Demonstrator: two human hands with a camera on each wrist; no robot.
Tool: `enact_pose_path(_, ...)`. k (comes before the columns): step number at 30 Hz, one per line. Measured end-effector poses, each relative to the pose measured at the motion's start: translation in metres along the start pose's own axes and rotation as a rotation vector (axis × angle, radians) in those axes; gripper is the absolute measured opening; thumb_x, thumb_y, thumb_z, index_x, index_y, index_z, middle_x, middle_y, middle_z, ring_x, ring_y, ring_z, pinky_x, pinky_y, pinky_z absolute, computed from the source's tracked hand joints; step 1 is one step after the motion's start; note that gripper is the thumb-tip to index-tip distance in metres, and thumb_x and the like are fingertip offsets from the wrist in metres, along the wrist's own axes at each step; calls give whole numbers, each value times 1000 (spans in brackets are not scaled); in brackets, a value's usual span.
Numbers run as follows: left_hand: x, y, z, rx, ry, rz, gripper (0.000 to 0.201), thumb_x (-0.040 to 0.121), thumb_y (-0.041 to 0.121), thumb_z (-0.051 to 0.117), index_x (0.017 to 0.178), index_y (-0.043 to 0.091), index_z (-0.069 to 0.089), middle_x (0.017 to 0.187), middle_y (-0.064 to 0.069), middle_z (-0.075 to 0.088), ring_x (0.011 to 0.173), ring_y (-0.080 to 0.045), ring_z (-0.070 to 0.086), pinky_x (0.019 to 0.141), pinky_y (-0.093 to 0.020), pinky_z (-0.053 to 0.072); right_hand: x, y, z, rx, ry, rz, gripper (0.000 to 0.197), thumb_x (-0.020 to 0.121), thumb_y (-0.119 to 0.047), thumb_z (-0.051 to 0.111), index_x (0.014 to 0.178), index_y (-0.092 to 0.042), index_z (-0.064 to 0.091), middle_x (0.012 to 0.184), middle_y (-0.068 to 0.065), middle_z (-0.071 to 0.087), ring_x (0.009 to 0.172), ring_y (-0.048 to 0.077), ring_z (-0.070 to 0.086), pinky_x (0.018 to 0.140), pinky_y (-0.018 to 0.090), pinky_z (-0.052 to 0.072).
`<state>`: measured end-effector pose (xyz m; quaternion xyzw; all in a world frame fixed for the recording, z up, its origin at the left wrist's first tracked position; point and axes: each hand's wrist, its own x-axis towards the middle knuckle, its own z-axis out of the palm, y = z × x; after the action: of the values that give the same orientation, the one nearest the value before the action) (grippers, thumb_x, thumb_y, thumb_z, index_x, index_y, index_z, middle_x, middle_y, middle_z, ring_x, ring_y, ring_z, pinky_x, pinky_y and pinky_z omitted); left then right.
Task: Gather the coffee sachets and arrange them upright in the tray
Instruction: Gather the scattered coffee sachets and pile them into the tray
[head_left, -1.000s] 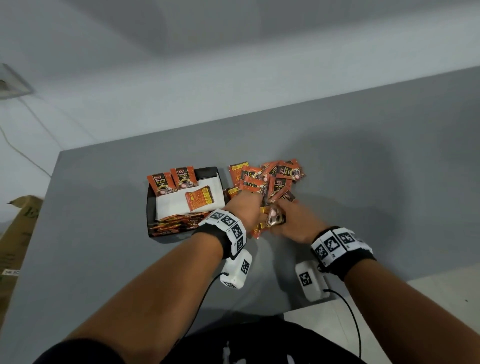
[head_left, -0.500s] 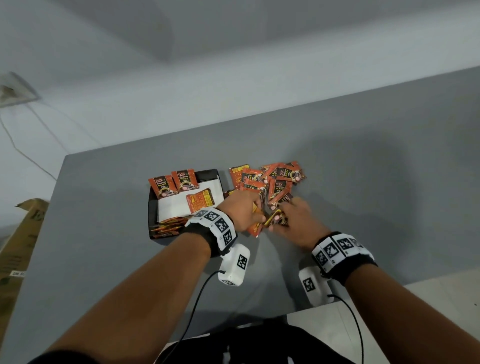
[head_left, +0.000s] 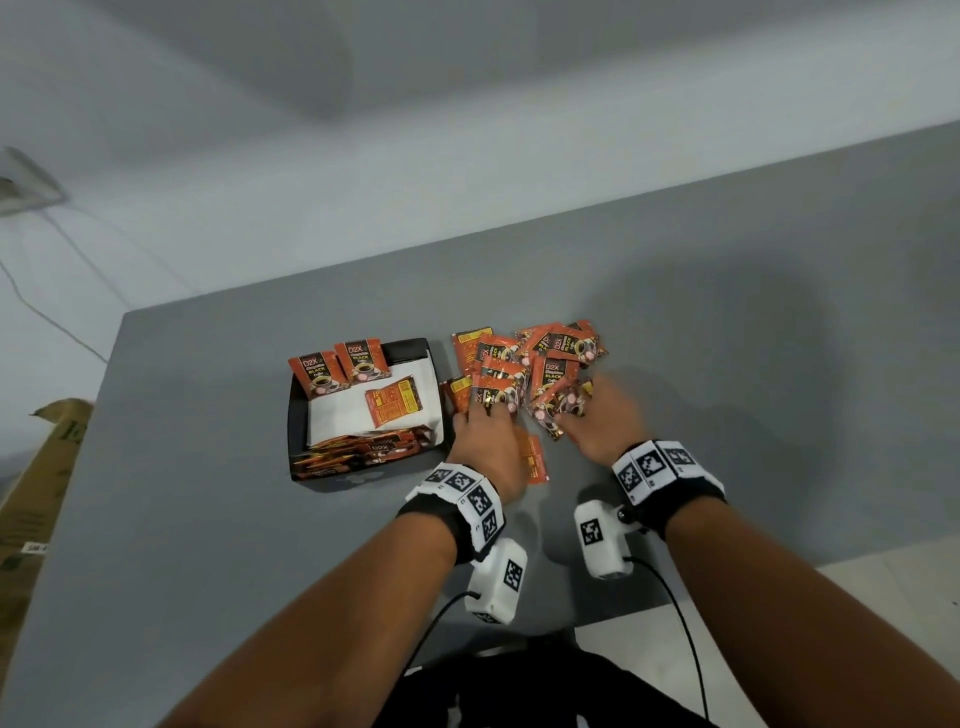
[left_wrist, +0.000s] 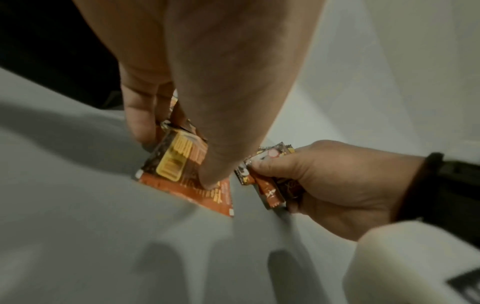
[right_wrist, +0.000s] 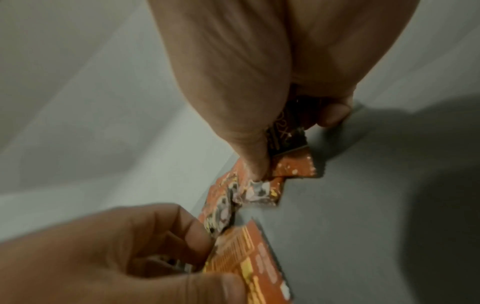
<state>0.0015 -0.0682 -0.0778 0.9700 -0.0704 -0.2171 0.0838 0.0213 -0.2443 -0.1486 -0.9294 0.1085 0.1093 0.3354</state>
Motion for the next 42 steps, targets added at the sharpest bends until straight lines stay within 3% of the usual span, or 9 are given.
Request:
enact_pose_path(4, -1, -3, 3, -33, 30, -14, 68, 78, 28, 77, 133, 12, 40, 135, -12, 47, 127, -33, 38, 103, -40, 41, 16, 19, 16, -61, -21, 68, 55, 68, -69, 52, 101, -27, 60, 98, -5, 63, 96, 22, 62, 85, 37, 52)
enact_pose_path(7, -3, 0, 0, -106, 10, -31, 65, 78, 20, 79, 128, 13, 38, 130, -14, 49, 122, -33, 49, 99, -42, 49, -10, -9, -17, 61, -61, -37, 16, 79, -36, 69, 89, -26, 61, 83, -8, 64, 82, 21, 66, 78, 33, 51)
enact_pose_path(17, -3, -1, -28, -103, -75, 148, 30, 86, 13, 72, 113, 5, 63, 109, -10, 65, 97, -23, 64, 77, -29, 53, -14, -46, -63, 264, -81, -71, 15, 89, -18, 66, 100, -20, 75, 92, -5, 74, 83, 13, 68, 73, 28, 52)
enact_pose_path(23, 27, 8, -39, 4, 70, 62, 42, 91, 25, 67, 130, 12, 57, 144, -12, 40, 132, -35, 37, 113, -45, 35, 31, -24, -16, 142, -35, 59, 50, 65, -47, 65, 100, -12, 64, 94, 6, 71, 87, 28, 70, 78, 39, 60)
enact_pose_path(27, 39, 9, -32, -47, 45, -16, 49, 94, 21, 62, 140, 13, 47, 150, -14, 36, 137, -37, 33, 112, -49, 37, 17, -40, -24, 141, 68, 142, 53, 79, -21, 79, 121, -3, 53, 117, 13, 64, 109, 33, 61, 91, 38, 50)
enact_pose_path(31, 44, 10, -30, -58, 37, -57, 52, 90, 8, 61, 139, 15, 45, 147, -15, 36, 134, -36, 37, 108, -49, 42, 17, -35, -29, 262, 48, 94, 63, 70, -21, 78, 124, -11, 48, 106, -3, 61, 97, 19, 61, 84, 29, 47)
enact_pose_path(34, 42, 9, -31, -85, 33, -68, 47, 90, 5, 58, 135, 14, 46, 142, -17, 41, 131, -36, 40, 105, -50, 44, 21, -30, -38, 223, -63, -42, 55, 57, -38, 67, 109, -20, 64, 92, -8, 71, 84, 11, 71, 79, 35, 60)
enact_pose_path(38, 41, 6, -28, -162, 9, -65, 41, 92, 15, 58, 130, 13, 44, 128, -17, 53, 120, -36, 52, 99, -50, 49, 18, -41, -76, 311, -68, -86, 5, 68, -8, 69, 69, -12, 72, 64, 6, 72, 56, 18, 67, 61, 34, 56)
enact_pose_path(42, 36, 7, -32, -114, -96, -5, 35, 86, 32, 50, 113, 11, 53, 116, -15, 59, 108, -35, 60, 91, -46, 53, 49, -31, -97, 418, 2, -8, 17, 72, -15, 78, 87, -6, 76, 84, 9, 78, 81, 30, 75, 82, 49, 61)
